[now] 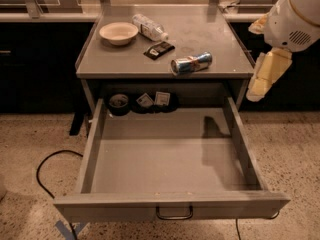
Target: Place redbull can into top drawer
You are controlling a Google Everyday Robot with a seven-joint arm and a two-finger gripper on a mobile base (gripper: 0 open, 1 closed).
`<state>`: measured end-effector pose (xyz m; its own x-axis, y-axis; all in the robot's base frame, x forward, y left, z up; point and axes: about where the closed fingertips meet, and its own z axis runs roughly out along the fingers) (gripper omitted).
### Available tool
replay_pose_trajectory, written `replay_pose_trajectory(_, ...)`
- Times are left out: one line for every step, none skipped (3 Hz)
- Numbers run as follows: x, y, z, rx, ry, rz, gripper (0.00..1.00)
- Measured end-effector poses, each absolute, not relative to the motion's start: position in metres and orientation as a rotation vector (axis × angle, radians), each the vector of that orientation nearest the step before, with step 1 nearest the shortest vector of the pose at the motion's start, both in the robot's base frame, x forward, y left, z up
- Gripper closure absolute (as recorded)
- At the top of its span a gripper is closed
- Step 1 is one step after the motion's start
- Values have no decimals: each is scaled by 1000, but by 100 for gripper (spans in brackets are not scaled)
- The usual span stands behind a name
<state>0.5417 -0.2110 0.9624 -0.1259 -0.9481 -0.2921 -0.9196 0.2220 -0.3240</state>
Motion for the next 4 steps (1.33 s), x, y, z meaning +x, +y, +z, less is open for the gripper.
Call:
replay_pose_trajectory(587,-215,960,-1683,2059,-115,0)
replay_pose_trajectory(633,-213,948,-1690,2046,-100,0)
replay_pose_trajectory(633,-213,948,-1690,2046,-100,0)
replay_pose_trajectory(650,-200,940,-1724,2011,-86,0)
